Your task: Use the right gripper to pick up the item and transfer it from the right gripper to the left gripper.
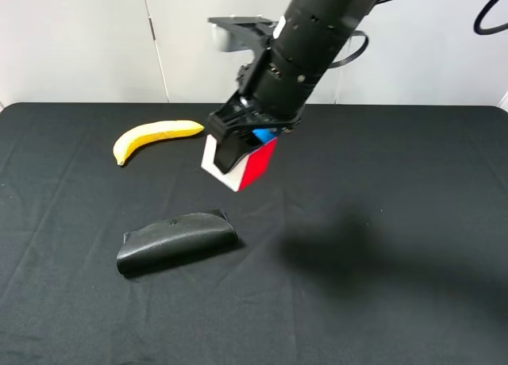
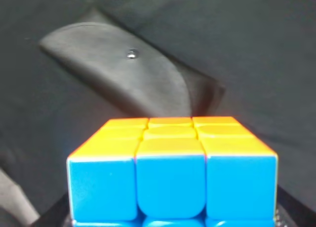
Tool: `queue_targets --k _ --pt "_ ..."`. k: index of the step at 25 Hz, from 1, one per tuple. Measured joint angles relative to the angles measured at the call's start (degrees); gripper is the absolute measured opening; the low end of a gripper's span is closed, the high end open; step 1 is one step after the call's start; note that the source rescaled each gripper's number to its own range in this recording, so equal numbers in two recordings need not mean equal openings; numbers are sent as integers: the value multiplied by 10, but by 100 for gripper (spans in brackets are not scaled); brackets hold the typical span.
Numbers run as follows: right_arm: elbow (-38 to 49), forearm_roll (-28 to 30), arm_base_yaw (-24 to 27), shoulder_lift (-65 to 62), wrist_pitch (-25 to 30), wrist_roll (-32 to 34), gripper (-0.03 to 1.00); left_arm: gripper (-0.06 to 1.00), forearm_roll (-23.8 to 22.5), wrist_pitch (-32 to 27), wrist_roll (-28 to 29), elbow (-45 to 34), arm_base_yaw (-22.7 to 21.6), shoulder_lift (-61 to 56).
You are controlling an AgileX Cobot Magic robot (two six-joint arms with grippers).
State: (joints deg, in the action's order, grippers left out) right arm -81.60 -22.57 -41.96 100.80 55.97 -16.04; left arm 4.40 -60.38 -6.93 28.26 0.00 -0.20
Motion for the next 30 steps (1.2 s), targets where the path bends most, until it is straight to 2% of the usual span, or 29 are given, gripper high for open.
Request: queue_targets --k 6,16,23,27,30 --pt "0 -26 -14 0 0 1 1 100 0 0 0 0 0 0" --pt "0 -33 -14 -26 -2 1 1 100 0 0 -3 5 0 13" --pt "0 -43 -12 -55 1 1 1 100 2 9 -55 39 0 101" --pt "-4 -57 10 -61 22 -13 1 100 39 21 -96 47 1 154" --pt "-14 -68 25 -61 38 -41 1 100 47 48 -124 47 6 171"
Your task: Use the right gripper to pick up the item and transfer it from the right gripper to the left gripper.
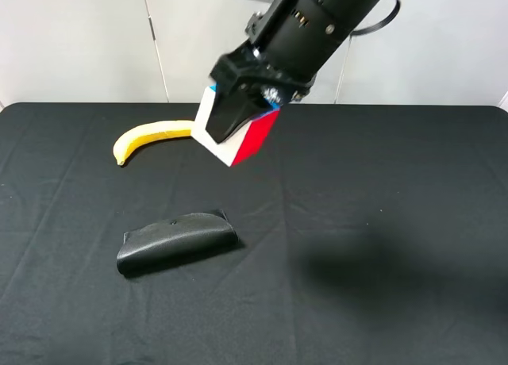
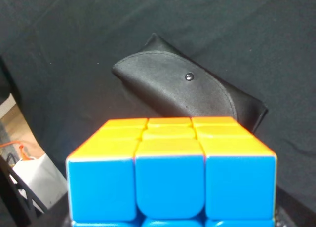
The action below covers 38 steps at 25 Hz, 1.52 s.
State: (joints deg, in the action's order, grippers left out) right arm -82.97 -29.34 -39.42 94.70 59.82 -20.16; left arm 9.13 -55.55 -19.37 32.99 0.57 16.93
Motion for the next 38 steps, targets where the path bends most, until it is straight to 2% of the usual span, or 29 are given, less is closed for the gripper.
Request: queue_targets --k 1,3,7,9,16,20,26,31,38 --pt "-6 -8 7 0 7 -12 1 100 1 21 -17 0 14 18" --pt "-17 -30 19 0 25 -43 1 100 1 29 -24 0 22 27" --pt "-32 -57 39 0 57 -91 1 100 2 47 -39 0 67 73" --pt "-33 -61 48 0 63 -103 1 100 2 72 -41 2 101 112" --pt "-33 -66 56 0 70 -119 1 100 -6 133 -43 41 197 246" --pt "-33 -69 56 0 66 -119 1 100 -28 168 -43 78 260 335" --pt "-33 -70 56 0 38 -52 1 100 -50 236 -42 127 341 436" --pt "-33 -70 68 0 11 -1 1 100 -52 310 -41 137 375 485" --pt "-33 -74 85 0 8 11 1 100 -53 398 -41 142 414 533"
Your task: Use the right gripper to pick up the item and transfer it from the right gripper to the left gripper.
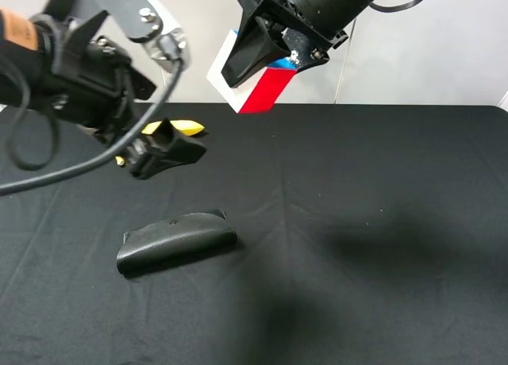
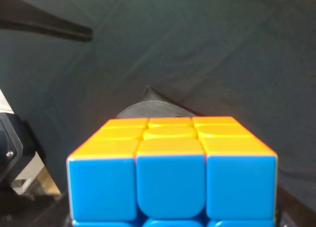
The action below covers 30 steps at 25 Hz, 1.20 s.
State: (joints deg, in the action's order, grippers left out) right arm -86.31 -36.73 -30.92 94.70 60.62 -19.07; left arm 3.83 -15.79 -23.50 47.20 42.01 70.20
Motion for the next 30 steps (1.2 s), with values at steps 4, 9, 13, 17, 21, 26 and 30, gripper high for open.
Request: queue_targets --k 4,9,13,17,21,26,30 --pt "0 -2 0 0 0 2 1 100 0 32 0 28 12 33" --pt "0 -4 0 0 -2 20 1 100 0 53 0 71 13 78" --pt "0 -2 2 0 -10 46 1 100 0 60 0 102 13 104" --pt "0 1 3 0 -22 66 1 100 0 71 0 113 13 112" --pt "0 5 3 0 -26 76 1 100 1 76 0 115 13 117" --pt "0 2 3 0 -33 86 1 98 1 78 0 117 13 117" --pt "0 -12 4 0 -35 89 1 88 1 81 0 117 13 117"
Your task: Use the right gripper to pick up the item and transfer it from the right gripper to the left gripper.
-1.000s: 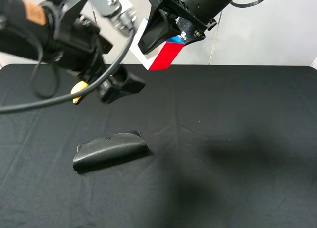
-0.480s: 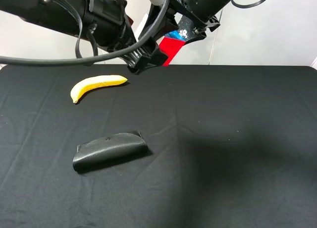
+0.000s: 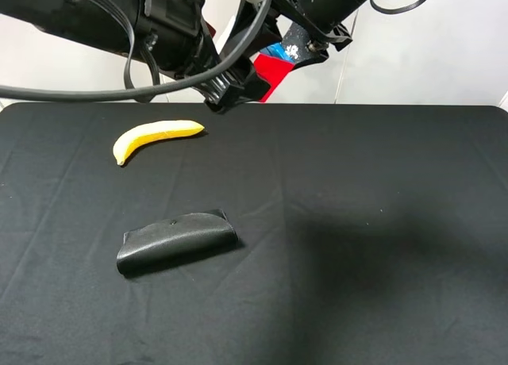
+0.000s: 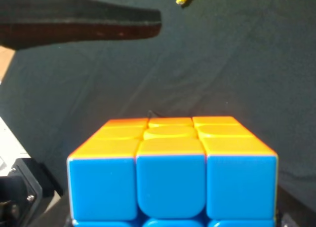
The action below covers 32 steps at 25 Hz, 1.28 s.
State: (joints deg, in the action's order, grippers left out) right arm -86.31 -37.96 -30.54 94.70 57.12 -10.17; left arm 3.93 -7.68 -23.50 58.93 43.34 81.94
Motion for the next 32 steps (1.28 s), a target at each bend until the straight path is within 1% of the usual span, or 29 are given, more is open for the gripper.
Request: queue_targets --k 3,4,5,6,7,19,20,21,22,23,25,27,32 --pt "0 -3 0 0 -4 0 1 56 2 1 0 0 0 0" --pt "0 -5 0 1 -8 0 1 42 2 1 0 0 0 0" --pt "0 -11 0 2 -18 0 1 27 5 1 1 0 1 0" --pt "0 -13 0 2 -24 0 1 2 8 1 1 0 1 0" --pt "0 -13 0 2 -26 0 2 0 7 1 1 0 2 0" --pt "0 -14 0 2 -15 1 3 0 10 -8 1 0 2 0" --pt "0 -15 0 2 -12 2 18 0 10 -8 1 0 2 0" --pt "0 -13 0 2 -7 3 51 0 9 -9 0 0 2 0" --pt "0 -13 0 3 -6 4 71 0 9 -9 0 0 2 0" --pt "0 -13 0 3 -2 5 83 0 9 -9 -1 0 2 0" --pt "0 -11 0 3 0 5 93 0 9 -10 -2 0 2 0" --pt "0 -10 0 3 1 5 98 0 9 -11 -2 0 2 0" --pt "-17 8 0 3 15 5 99 0 9 -10 -2 0 2 0"
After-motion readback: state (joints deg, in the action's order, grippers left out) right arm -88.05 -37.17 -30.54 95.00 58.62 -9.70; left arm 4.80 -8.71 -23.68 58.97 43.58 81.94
